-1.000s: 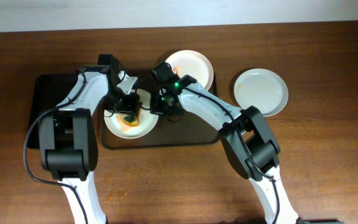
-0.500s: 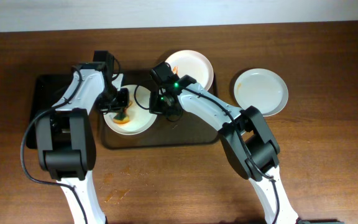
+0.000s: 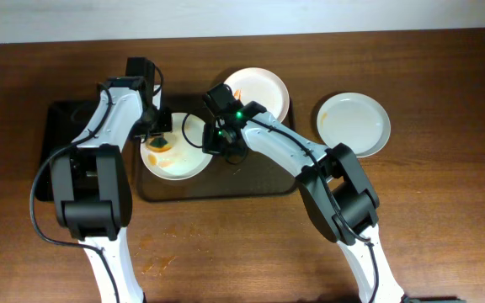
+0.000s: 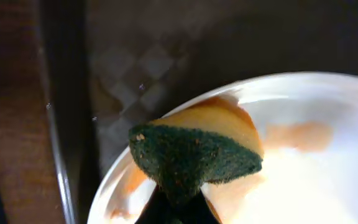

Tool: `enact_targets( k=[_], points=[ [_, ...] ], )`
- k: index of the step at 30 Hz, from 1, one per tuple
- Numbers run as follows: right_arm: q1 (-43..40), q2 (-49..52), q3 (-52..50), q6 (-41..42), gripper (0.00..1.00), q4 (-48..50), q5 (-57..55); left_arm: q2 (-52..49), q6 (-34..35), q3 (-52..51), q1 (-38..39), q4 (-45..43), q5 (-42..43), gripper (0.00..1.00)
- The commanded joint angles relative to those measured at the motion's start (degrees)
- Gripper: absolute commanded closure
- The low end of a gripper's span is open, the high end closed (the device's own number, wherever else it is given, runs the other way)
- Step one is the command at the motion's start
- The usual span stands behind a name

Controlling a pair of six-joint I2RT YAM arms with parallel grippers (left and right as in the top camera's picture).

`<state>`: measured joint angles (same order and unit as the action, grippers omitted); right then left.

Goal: Clean dirty plates on tray and stack at the side
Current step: 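Scrub the sauce off the plate with the sponge, right gripper holding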

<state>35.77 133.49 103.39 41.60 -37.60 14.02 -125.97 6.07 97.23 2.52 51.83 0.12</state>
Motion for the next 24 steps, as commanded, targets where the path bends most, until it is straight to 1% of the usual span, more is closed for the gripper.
enact_targets(
  k=[1,2,4,5,7,9,11,12,13,15,17,20,21,24],
  points=[
    [-0.15,0.92,0.79,-0.7,0.96,-0.28,-0.68,-0.68,-6.34,1.07,-0.04,-1.68,5.77,0.99],
    [-0.15,0.92,0.79,-0.7,0.96,-0.28,-0.66,-0.68,-7.72,0.87,0.11,-1.33,7.89,0.99],
    [-0.15,0.92,0.79,-0.7,0.96,-0.28,-0.66,-0.7,-7.91,0.24,0.59,-0.28,8.48,0.99],
    [-0.15,0.92,0.79,-0.7,0.96,-0.28,-0.66,-0.72,-9.86,0.2,0.59,1.2,10.69,0.99],
    [-0.15,0.92,0.79,-0.7,0.96,-0.26,-0.46,-0.72,-15.58,0.2,0.57,4.9,18.71,0.99],
    [-0.15,0.92,0.79,-0.7,0.96,-0.28,-0.44,-0.72,-18.47,0.2,0.52,6.82,22.62,0.99],
    [-0.15,0.92,0.79,-0.7,0.96,-0.28,-0.44,-0.72,-18.45,0.2,0.44,5.73,22.6,0.99],
    [-0.15,0.92,0.79,-0.7,0.96,-0.28,-0.44,-0.72,-17.18,0.2,0.02,2.47,21.31,0.99],
    [-0.15,0.92,0.79,-0.7,0.96,-0.31,-0.44,-0.72,-14.05,0.2,-0.13,0.07,17.92,0.99],
    [-0.15,0.92,0.79,-0.7,0.96,-0.31,-0.46,-0.72,-6.99,0.2,-0.13,-4.44,7.28,0.99],
    [-0.15,0.92,0.79,-0.7,0.96,-0.31,-0.46,-0.72,-3.82,0.2,-0.11,-5.4,1.64,0.99],
    [-0.15,0.92,0.79,-0.7,0.96,-0.28,-0.48,-0.72,-3.65,0.2,-0.11,0.68,1.53,0.99],
    [-0.15,0.92,0.79,-0.7,0.96,-0.28,-0.46,-0.72,-2.75,0.2,0.11,4.5,1.44,0.99],
    [-0.15,0.92,0.79,-0.7,0.96,-0.28,-0.44,-0.72,-2.16,0.2,0.28,10.99,1.62,0.99]
  ],
)
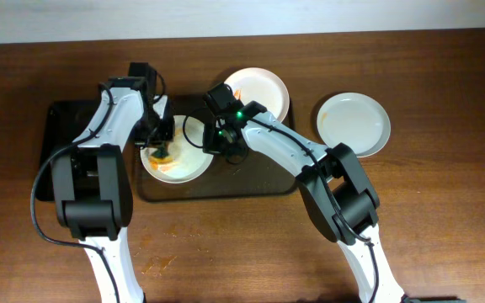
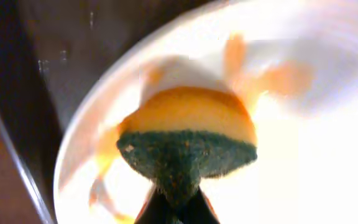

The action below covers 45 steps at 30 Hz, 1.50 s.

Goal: Clean dirty plates on tray and stack at the side
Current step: 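Scrub the sauce off the plate with the sponge, right gripper holding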

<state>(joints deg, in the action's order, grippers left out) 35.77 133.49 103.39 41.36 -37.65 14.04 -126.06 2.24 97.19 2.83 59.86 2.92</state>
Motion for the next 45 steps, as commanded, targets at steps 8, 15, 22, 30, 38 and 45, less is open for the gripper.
enact_targets(
  k=[8,15,22,30,38,45],
  points=[
    [-0.15,0.92,0.79,-0.63,0.96,-0.26,-0.04,-0.74,-4.66,0.24,0.07,-2.12,15.34,0.99],
    [-0.15,0.92,0.79,-0.63,0.96,-0.26,-0.04,-5.42,7.72,0.24,-0.42,-2.1,-10.54,0.99],
    [-0.15,0.92,0.79,-0.63,0.96,-0.24,-0.04,-5.4,1.97,0.59,-0.33,7.52,3.76,0.99],
    [-0.15,0.92,0.79,-0.61,0.96,-0.24,-0.04,-5.64,-9.01,0.35,-0.37,-2.67,21.68,0.99],
    [-0.15,0.92,0.79,-0.61,0.96,-0.24,-0.04,-7.02,19.1,0.37,-0.37,1.44,-23.02,0.99],
    [-0.17,0.92,0.79,-0.61,0.96,-0.2,-0.02,-7.02,12.24,0.37,0.57,8.98,-17.44,0.99]
  ],
)
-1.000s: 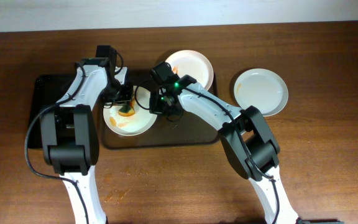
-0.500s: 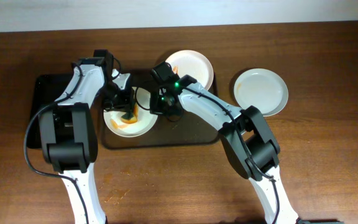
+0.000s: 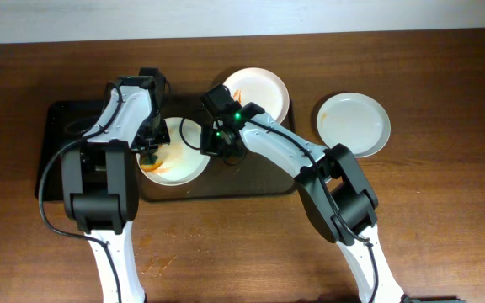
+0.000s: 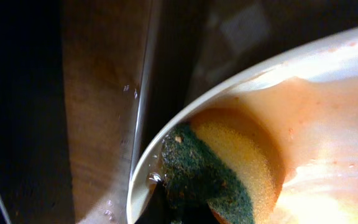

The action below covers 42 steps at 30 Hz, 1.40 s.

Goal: Clean dirty plates on tray and stack at the side
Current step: 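Scrub the sauce off the plate with the sponge, right gripper holding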

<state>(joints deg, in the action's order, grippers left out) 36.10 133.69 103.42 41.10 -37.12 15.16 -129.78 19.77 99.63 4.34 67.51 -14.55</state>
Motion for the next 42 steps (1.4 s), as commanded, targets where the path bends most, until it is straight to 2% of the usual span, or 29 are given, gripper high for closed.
enact_targets(
  k=[1,3,6,13,15,17,19,22,25,26,29,30,32,34,39,42],
  points=[
    [-0.5,0.72,0.76,-0.35,0.96,-0.72,-1.14,-3.3,-10.75,-2.08,-0.72,1.4,6.67,0.99],
    [-0.57,0.72,0.76,-0.37,0.96,-0.74,-0.28,-3.3,-20.98,-2.08,-0.7,0.13,21.75,0.99],
    [-0.94,0.72,0.74,-0.39,0.96,-0.76,2.93,-3.3,-28.7,-2.08,-0.74,-3.3,32.76,0.99],
    [-4.63,4.04,-0.42,-0.37,0.96,1.07,16.15,-4.07,-29.2,-2.1,-0.74,-5.14,33.75,0.99],
    [-4.63,4.22,-0.42,-0.35,0.96,1.33,16.15,-4.61,-32.35,-2.1,-0.74,-4.68,39.19,0.99],
    [-4.63,4.26,-0.42,-0.35,0.96,1.4,16.17,-4.63,-41.22,-2.1,-0.7,-3.15,49.16,0.99],
    [-4.63,4.26,-0.42,-0.35,0.96,1.42,16.15,-4.63,-42.03,-2.1,-0.7,-3.65,49.37,0.99],
    [-4.63,4.26,-0.42,-0.35,0.96,1.44,16.15,-4.63,-42.12,-2.1,-0.87,-8.07,46.88,0.99],
    [-4.63,4.26,-0.42,-0.37,0.96,1.42,16.15,-4.63,-37.81,-2.1,-0.87,-15.82,41.57,0.99],
    [-4.63,4.26,-0.42,-0.37,0.96,1.42,16.15,-4.63,-31.76,-2.1,-0.85,-20.7,34.18,0.99],
    [-4.63,4.26,-0.42,-0.37,0.96,1.44,16.13,-4.63,-20.76,-2.08,-0.85,-24.0,19.58,0.99],
    [-4.63,4.28,-0.42,-0.37,0.96,1.42,16.13,-4.63,-15.37,-2.08,-0.85,-22.84,12.04,0.99],
    [-4.63,4.28,-0.42,-0.37,0.96,1.42,16.15,-4.61,-10.25,-1.62,-0.85,-18.27,4.2,0.99],
    [-4.63,4.28,-0.42,-0.37,0.96,1.57,16.15,-4.61,-9.68,-0.2,-0.85,-9.64,1.36,0.99],
    [-4.63,4.28,-0.42,-0.37,0.96,1.62,16.17,-4.61,-9.7,0.28,-0.85,0.33,1.14,0.99],
    [-4.63,4.28,-0.42,-0.37,0.96,1.62,16.17,-4.63,-11.34,0.28,-0.85,7.74,5.4,0.99]
  ],
)
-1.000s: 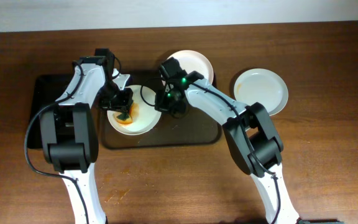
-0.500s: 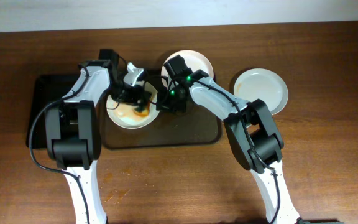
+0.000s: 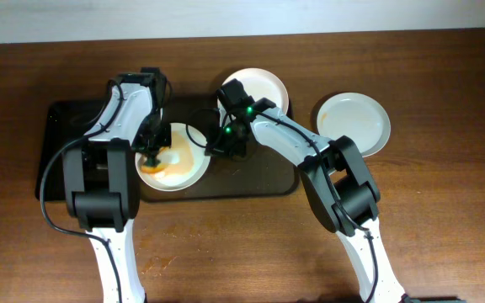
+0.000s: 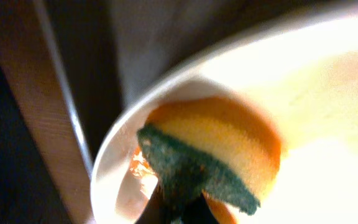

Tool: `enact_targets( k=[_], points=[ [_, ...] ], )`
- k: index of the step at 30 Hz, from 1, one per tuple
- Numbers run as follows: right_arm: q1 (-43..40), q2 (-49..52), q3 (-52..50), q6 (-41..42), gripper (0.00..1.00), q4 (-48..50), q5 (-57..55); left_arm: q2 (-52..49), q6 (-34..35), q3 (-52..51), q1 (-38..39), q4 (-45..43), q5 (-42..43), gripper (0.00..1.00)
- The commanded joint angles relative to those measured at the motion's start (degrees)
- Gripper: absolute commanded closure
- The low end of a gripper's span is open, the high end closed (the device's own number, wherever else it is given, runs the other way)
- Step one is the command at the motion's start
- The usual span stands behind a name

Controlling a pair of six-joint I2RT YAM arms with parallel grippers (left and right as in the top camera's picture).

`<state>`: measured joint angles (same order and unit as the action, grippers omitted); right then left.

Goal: Clean dirty plates on tray and stack at the side
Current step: 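Scrub the sauce off the plate with the sponge, right gripper holding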

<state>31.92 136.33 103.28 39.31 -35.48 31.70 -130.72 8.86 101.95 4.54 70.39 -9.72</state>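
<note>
A white dirty plate (image 3: 179, 156) with a pale orange film lies on the black tray (image 3: 259, 181). My left gripper (image 3: 151, 156) is shut on a yellow-and-green sponge (image 3: 151, 163) and presses it on the plate's left inner rim. In the left wrist view the sponge (image 4: 210, 162) sits green side down against the plate (image 4: 328, 124), with the left gripper (image 4: 179, 213) at the bottom edge. My right gripper (image 3: 224, 143) is at the plate's right rim, its fingertips hidden. A second smeared plate (image 3: 258, 87) is at the tray's back. A clean plate (image 3: 354, 124) lies on the table to the right.
A dark mat (image 3: 57, 147) lies left of the tray, under the left arm. The tray's rim (image 4: 73, 118) and brown table wood show beside the plate. Both arms cross over the tray's middle.
The sponge has shifted a little towards the plate's lower left rim. The right arm's wrist now sits further right and back. The plate's orange residue looks paler and more spread.
The sponge was first on the plate's upper left, beside distinct orange smears. Then it was nearer the middle left, then against the left rim, and now at the lower left. The smears have thinned to a pale film while the right gripper stayed at the right rim.
</note>
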Motion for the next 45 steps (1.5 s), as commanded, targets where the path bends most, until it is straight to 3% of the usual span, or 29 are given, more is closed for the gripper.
enact_targets(
  k=[1,5,7,19,21,23,26,28,33,37,41,45],
  points=[
    [-0.46,1.64,-0.28,1.42,0.96,0.0,-0.37,-3.67,-3.08,-2.03,-1.05,6.03,4.11,0.99],
    [-0.46,1.64,-0.28,1.42,0.96,0.0,-0.35,-3.69,-17.66,-2.03,-1.05,1.51,23.98,0.99],
    [-0.46,1.64,-0.28,1.42,0.96,-0.02,-0.35,-3.69,-20.94,-2.03,-0.98,-0.66,29.83,0.99],
    [-0.46,1.64,-0.28,1.42,0.96,-0.02,-0.39,-3.69,-23.34,-2.03,-0.68,-12.13,36.72,0.99],
    [-0.46,1.64,-0.28,1.42,0.96,-0.02,-0.37,-3.69,-22.53,-2.03,-0.68,-14.34,33.55,0.99],
    [-0.46,1.64,-0.28,1.42,0.96,-0.04,-0.39,-3.69,-4.28,-2.03,-0.68,-15.43,11.52,0.99],
    [-0.46,1.64,-0.28,1.42,0.96,-0.02,-0.39,-3.69,5.4,-2.03,-0.68,-11.56,-6.08,0.99],
    [-0.46,1.64,-0.28,1.4,0.96,0.0,-0.37,-3.69,7.89,-2.03,-0.68,-8.41,-9.86,0.99],
    [-0.46,1.64,-0.28,1.42,0.96,0.0,-0.37,-3.69,7.74,-2.03,-0.68,4.44,-9.38,0.99],
    [-0.46,1.64,-0.28,1.4,0.96,-0.02,-0.35,-3.69,-9.07,-2.03,-0.66,6.34,12.81,0.99],
    [-0.46,1.64,-0.28,1.4,0.96,0.0,-0.22,-3.69,-24.26,-2.03,-0.66,2.47,32.63,0.99],
    [-0.46,1.64,-0.28,1.4,0.96,-0.02,-0.22,-3.69,-24.68,-2.03,-0.5,-8.07,34.4,0.99]
  ],
)
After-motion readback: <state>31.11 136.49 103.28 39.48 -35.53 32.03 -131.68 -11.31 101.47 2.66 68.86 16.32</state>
